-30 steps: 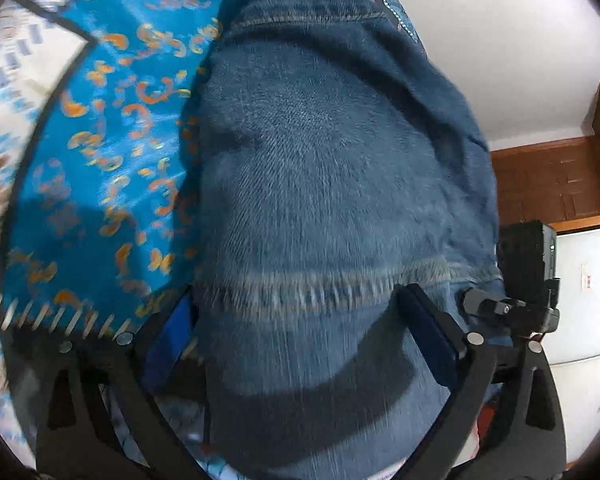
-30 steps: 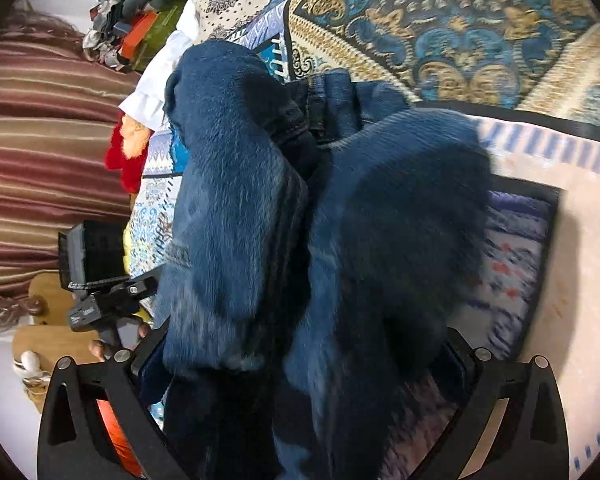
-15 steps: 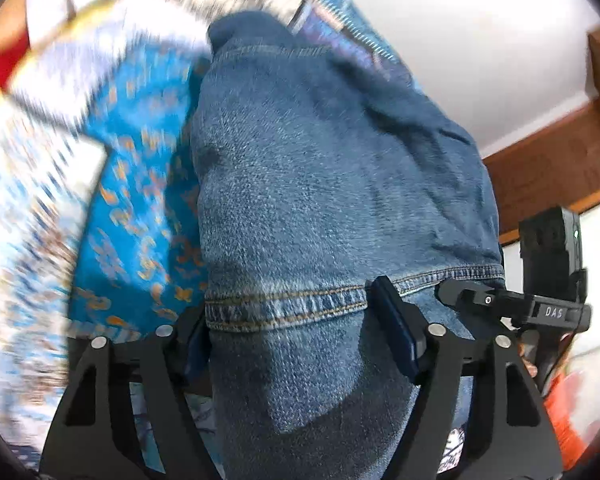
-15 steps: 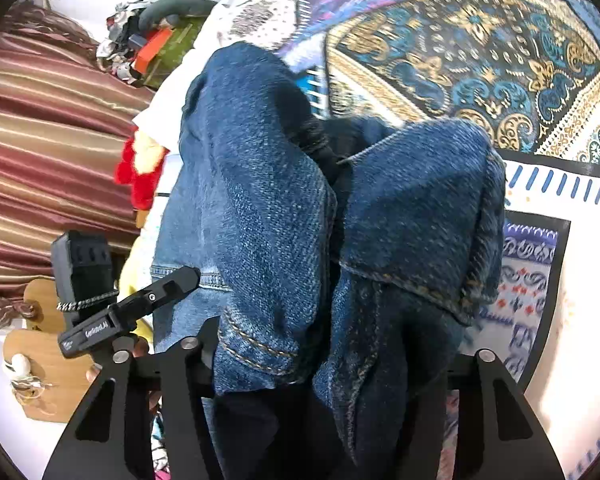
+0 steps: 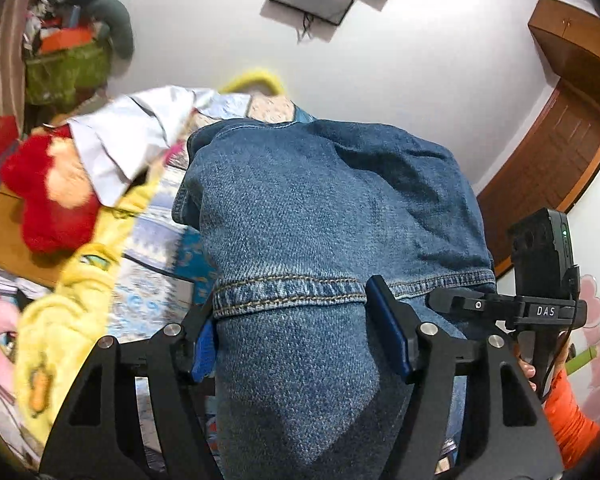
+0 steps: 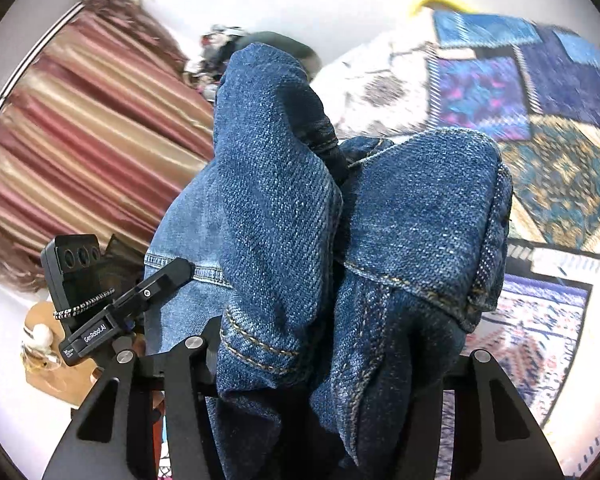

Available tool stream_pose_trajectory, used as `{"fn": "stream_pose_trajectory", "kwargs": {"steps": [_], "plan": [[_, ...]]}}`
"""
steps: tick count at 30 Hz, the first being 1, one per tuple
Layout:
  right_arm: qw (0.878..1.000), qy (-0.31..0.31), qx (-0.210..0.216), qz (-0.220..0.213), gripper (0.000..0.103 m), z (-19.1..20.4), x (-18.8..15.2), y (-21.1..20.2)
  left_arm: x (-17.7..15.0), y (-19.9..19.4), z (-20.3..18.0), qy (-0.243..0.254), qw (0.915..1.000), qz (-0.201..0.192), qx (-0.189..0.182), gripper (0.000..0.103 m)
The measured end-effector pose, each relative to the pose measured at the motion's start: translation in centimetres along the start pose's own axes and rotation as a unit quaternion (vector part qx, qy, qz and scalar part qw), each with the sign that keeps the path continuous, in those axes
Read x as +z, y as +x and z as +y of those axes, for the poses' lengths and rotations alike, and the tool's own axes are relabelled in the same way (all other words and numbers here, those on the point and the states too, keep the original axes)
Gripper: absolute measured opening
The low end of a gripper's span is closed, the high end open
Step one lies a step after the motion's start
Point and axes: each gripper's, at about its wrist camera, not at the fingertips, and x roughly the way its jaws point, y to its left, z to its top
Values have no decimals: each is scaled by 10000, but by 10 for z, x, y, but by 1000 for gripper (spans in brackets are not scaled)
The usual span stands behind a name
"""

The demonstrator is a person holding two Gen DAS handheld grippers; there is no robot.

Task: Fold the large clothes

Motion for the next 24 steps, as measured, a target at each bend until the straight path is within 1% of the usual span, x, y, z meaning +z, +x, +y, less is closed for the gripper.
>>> {"fn": "stream_pose_trajectory", "kwargs": {"steps": [2, 4, 7, 9, 11, 13, 14, 15, 16, 18, 19, 21, 22, 24], "plan": [[10000, 9, 54, 65, 52, 7, -5, 13, -9, -10, 10, 3, 9999, -17, 109, 67], [9997, 87, 77, 224, 52, 8, -14, 32, -19, -10, 25, -105, 9997, 89, 220, 67], [9982, 194, 30, 559, 51, 2, -30, 68, -44, 0, 52, -294, 9983, 349, 371, 67], [9965, 281, -46, 786, 51, -10, -38, 95, -66, 18, 72, -423, 9959, 598, 538, 67], [9935, 362, -185, 1060, 51, -27, -47, 125, -89, 42, 92, -584, 9920, 887, 681, 67], [9893, 385, -436, 1339, 51, -45, -58, 154, -107, 55, 105, -603, 9884, 1090, 867, 65], [9879, 333, -556, 1411, 51, -50, -63, 161, -120, 69, 112, -567, 9848, 1278, 1027, 60], [9852, 182, -806, 1505, 52, -57, -68, 173, -128, 76, 114, -507, 9826, 1389, 1124, 58], [9844, 93, -876, 1521, 52, -60, -68, 178, -135, 79, 116, -411, 9826, 1376, 1175, 59], [9853, -33, -806, 1505, 55, -63, -67, 178, -142, 68, 108, -263, 9862, 1135, 1177, 60], [9851, -30, -757, 1546, 56, -64, -67, 176, -143, 65, 106, -241, 9863, 1125, 1183, 60], [9834, -130, -819, 1616, 60, -62, -64, 169, -149, 57, 100, -115, 9857, 1102, 1270, 60], [9829, -188, -846, 1622, 62, -66, -56, 171, -152, 54, 97, -4, 9853, 1090, 1316, 60], [9800, -553, -1099, 1561, 74, -58, -58, 159, -163, 48, 91, 277, 9829, 1083, 1463, 64]]}}
